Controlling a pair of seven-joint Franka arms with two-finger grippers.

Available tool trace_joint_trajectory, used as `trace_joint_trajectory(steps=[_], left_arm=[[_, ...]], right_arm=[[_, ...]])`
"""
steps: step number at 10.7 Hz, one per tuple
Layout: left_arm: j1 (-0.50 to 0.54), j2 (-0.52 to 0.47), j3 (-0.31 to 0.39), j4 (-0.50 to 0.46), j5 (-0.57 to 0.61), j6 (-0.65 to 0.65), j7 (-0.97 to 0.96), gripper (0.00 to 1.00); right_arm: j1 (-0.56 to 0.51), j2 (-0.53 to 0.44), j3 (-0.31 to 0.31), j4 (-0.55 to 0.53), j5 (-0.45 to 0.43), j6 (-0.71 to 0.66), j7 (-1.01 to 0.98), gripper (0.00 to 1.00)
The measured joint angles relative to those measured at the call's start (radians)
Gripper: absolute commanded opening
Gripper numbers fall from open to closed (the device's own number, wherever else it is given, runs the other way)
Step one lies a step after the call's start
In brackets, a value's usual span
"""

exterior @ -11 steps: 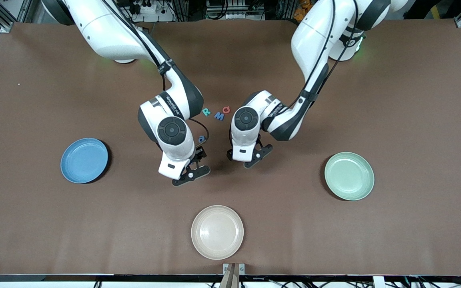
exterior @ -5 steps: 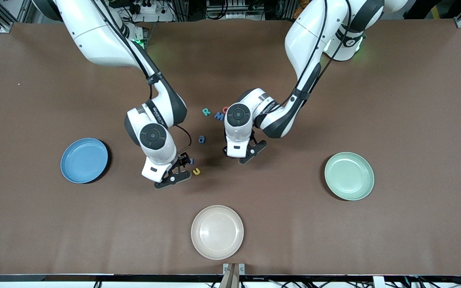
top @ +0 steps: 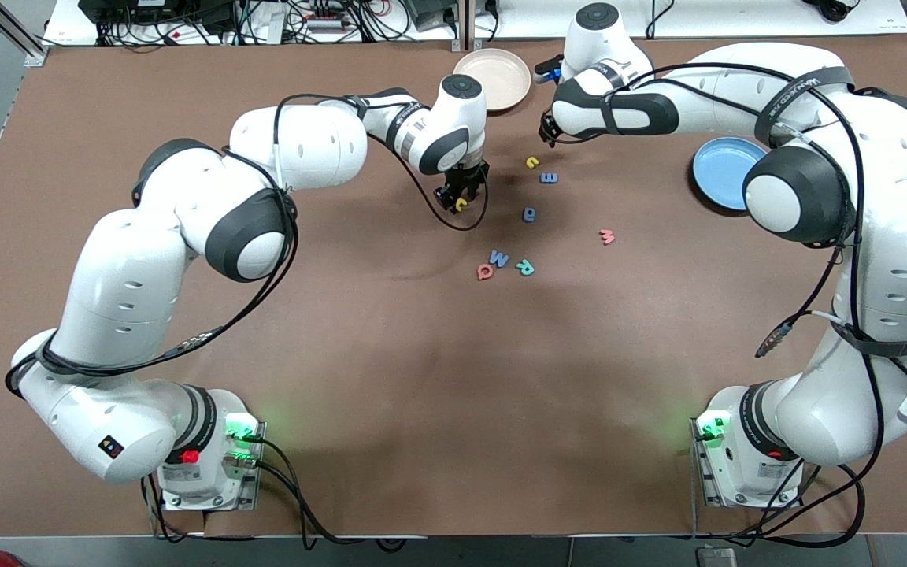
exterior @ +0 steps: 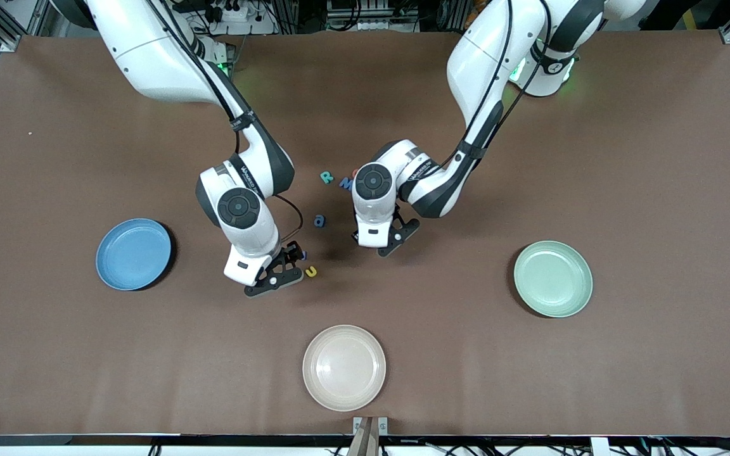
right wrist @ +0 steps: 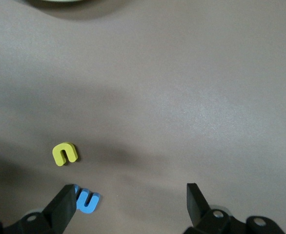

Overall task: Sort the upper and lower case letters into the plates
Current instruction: 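Grasp the yellow H with the left gripper while the right gripper reaches letters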

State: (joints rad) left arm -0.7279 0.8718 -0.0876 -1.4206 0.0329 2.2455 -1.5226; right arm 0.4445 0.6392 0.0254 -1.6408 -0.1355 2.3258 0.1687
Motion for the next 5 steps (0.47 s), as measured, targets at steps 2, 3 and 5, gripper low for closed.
trace_joint_trajectory(steps=[2,3,5], left_arm=[[0.0,-0.002,0.0,0.0,0.0,-0.004,-0.003,0.0],[0.001,-0.012,0.002,0.0,0.001,-0.017,-0.003,0.0],[0.009,-0.018,0.014,0.006,0.083,-0.088,-0.006,0.0]], right_arm=[[0.002,0.0,0.001,-0.001,0.001,0.01,0.0,1.0],[0.003,0.0,0.002,-0.004,0.002,0.022,0.0,1.0],[0.012,0.003,0.004,-0.013,0.003,0.052,0.005,1.0]])
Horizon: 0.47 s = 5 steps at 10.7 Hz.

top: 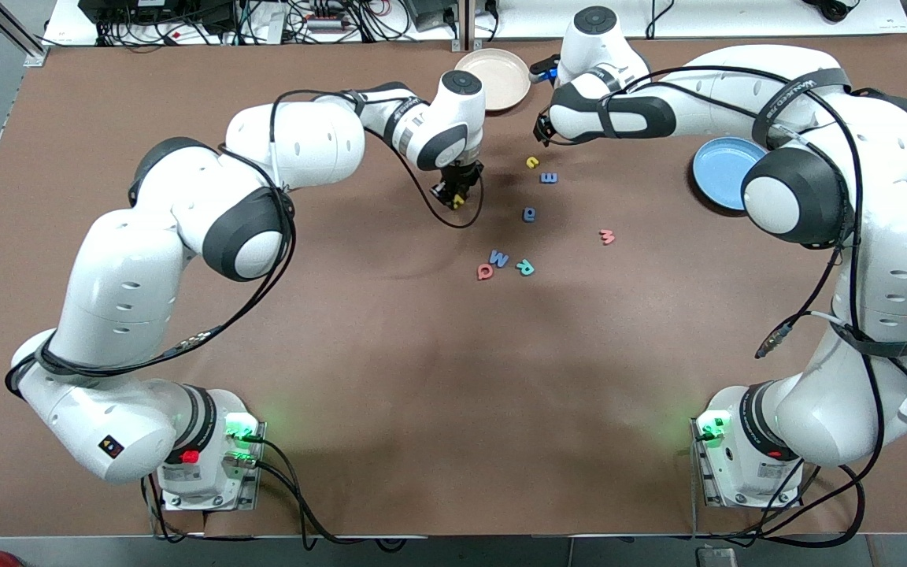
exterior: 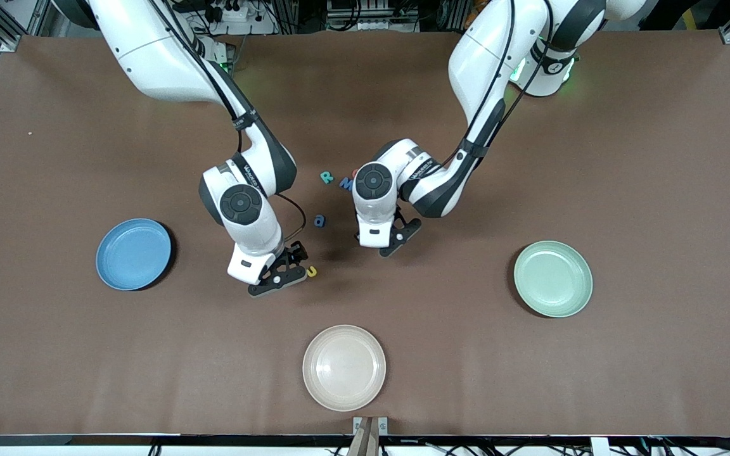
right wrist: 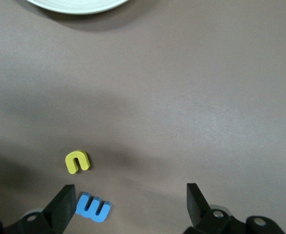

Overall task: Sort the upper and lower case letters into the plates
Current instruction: 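Grasp the yellow H with the left gripper while the right gripper reaches letters, then release the yellow H into the green plate with the left gripper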

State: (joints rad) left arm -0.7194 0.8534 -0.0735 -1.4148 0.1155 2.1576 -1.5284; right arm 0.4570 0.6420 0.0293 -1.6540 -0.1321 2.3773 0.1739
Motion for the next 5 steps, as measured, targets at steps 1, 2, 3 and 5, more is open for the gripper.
trace_joint_trajectory(steps=[1,2,3,5], left_arm=[[0.024,-0.03,0.004,0.015,0.07,-0.071,0.009,0.0],[0.073,-0.091,0.005,0.028,0.1,-0.141,0.077,0.0],[0.131,-0.156,0.008,0.028,0.1,-0.197,0.188,0.0],[0.282,-0.261,0.009,-0.001,0.086,-0.257,0.455,0.0]], right_arm=[[0.004,0.001,0.0,-0.005,0.0,0.006,0.004,1.0],[0.009,0.003,0.001,-0.008,0.002,0.012,0.006,1.0],[0.015,0.008,0.002,-0.008,0.006,0.025,0.013,1.0],[0.039,0.029,0.004,-0.01,0.011,0.074,0.052,1.0]])
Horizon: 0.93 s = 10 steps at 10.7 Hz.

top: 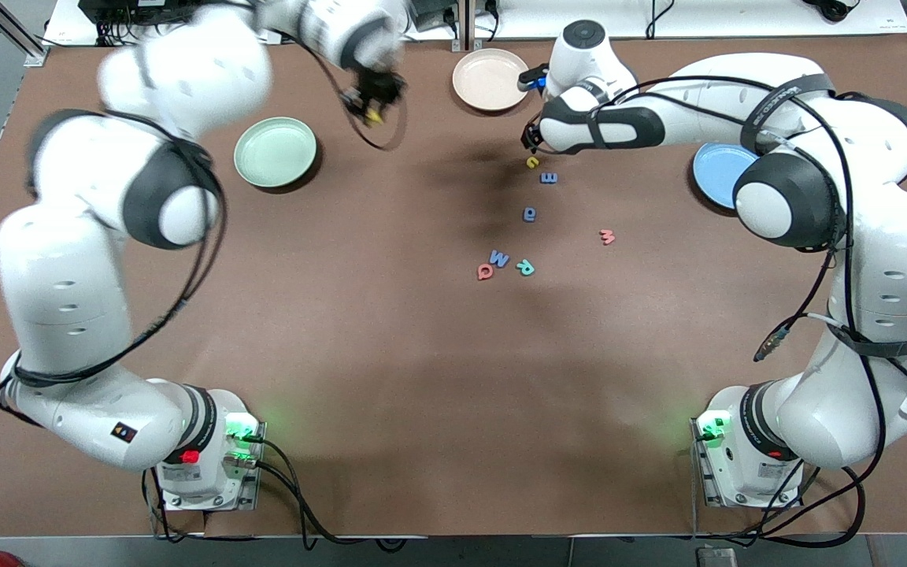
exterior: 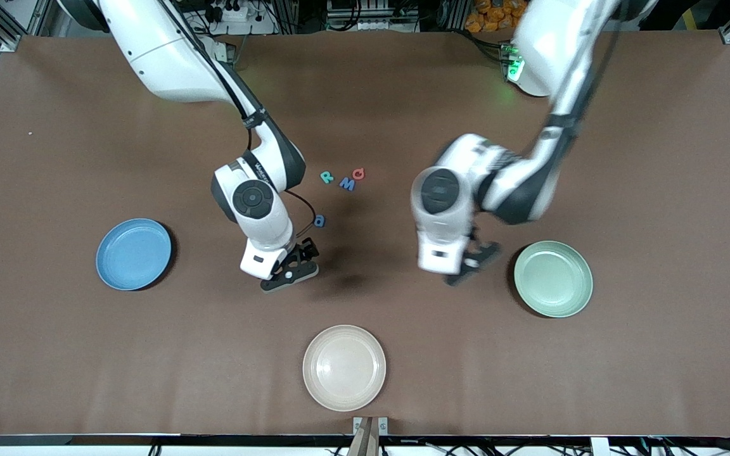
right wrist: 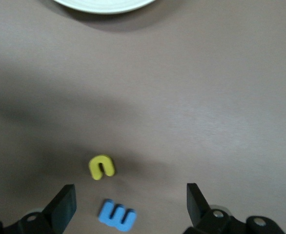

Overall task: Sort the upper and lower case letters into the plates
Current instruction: 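Release the yellow H into the green plate with the left gripper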

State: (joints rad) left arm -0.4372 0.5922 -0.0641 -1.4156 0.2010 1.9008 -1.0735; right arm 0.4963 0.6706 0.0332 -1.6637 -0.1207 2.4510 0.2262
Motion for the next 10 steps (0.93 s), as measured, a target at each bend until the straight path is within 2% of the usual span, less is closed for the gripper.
trace_joint_trajectory(steps=[3,4,6,7,8,9,10], left_arm=[[0.224,-0.031,0.003,-0.093,-0.136,0.011,0.432,0.0],[0.268,-0.021,0.005,-0.128,-0.15,0.04,0.511,0.0],[0.281,0.0,0.007,-0.188,-0.151,0.103,0.537,0.0],[0.281,0.009,0.007,-0.213,-0.151,0.134,0.537,0.1],[0.281,0.021,0.012,-0.233,-0.151,0.165,0.537,0.25],[0.282,0.035,0.023,-0.243,-0.151,0.187,0.554,0.49],[0.284,0.044,0.033,-0.243,-0.151,0.198,0.591,0.99]], right_arm=[[0.02,0.032,0.0,0.008,0.0,0.039,0.028,1.0],[0.027,0.042,0.001,0.017,0.0,0.04,0.033,1.0],[0.036,0.07,0.001,0.026,0.0,0.04,0.041,1.0],[0.036,0.084,0.001,0.032,0.0,0.042,0.041,1.0],[0.036,0.094,0.001,0.038,0.0,0.044,0.041,1.0],[0.036,0.101,0.0,0.042,0.0,0.045,0.041,1.0],[0.036,0.103,0.0,0.048,0.0,0.045,0.041,1.0]])
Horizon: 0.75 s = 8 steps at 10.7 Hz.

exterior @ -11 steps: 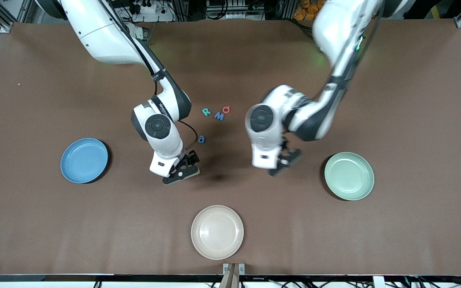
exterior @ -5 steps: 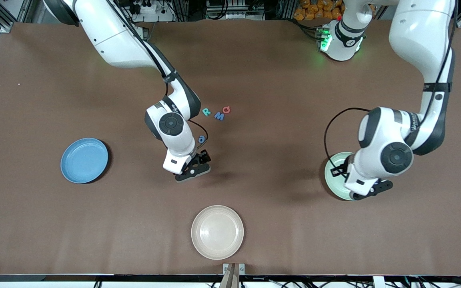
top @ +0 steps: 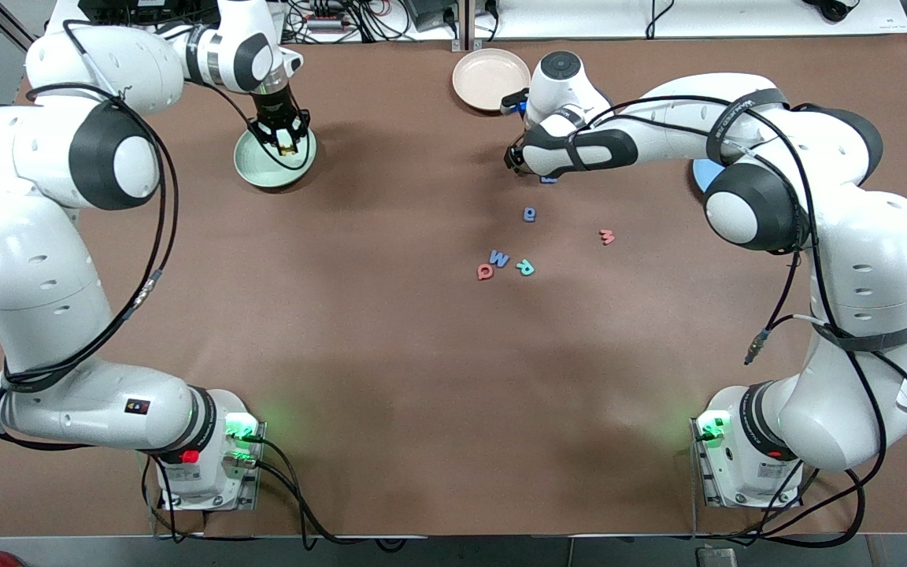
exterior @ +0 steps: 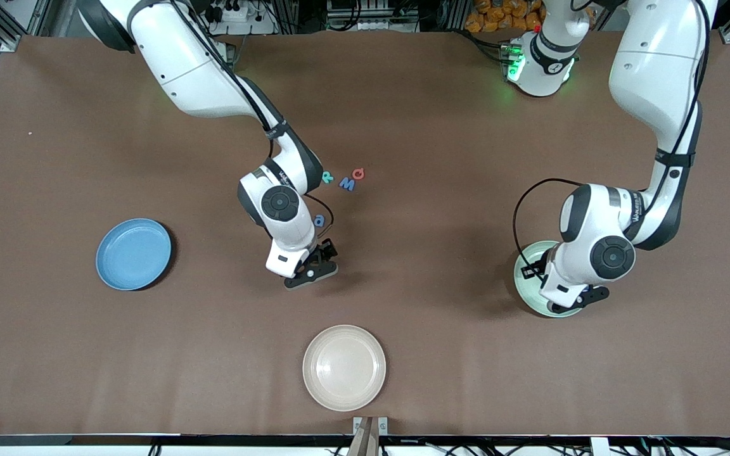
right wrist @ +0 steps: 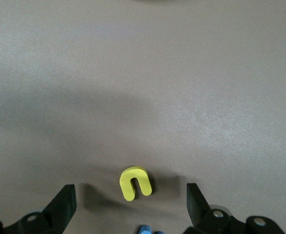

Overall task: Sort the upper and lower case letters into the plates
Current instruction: 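Release the yellow H into the green plate with the left gripper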

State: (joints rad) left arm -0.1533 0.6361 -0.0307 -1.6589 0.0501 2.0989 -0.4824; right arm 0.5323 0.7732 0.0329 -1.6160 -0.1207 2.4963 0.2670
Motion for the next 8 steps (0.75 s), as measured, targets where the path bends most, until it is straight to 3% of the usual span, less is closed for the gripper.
trace_joint_trajectory(steps=[5,8], left_arm=[[-0.002,-0.029,0.007,0.017,0.0,0.012,0.034,1.0],[-0.012,-0.117,-0.057,0.019,-0.003,-0.018,0.034,1.0]], right_arm=[[-0.007,0.002,-0.007,0.056,0.0,-0.092,-0.001,1.0],[-0.009,0.018,-0.007,0.057,0.0,-0.095,-0.005,1.0]])
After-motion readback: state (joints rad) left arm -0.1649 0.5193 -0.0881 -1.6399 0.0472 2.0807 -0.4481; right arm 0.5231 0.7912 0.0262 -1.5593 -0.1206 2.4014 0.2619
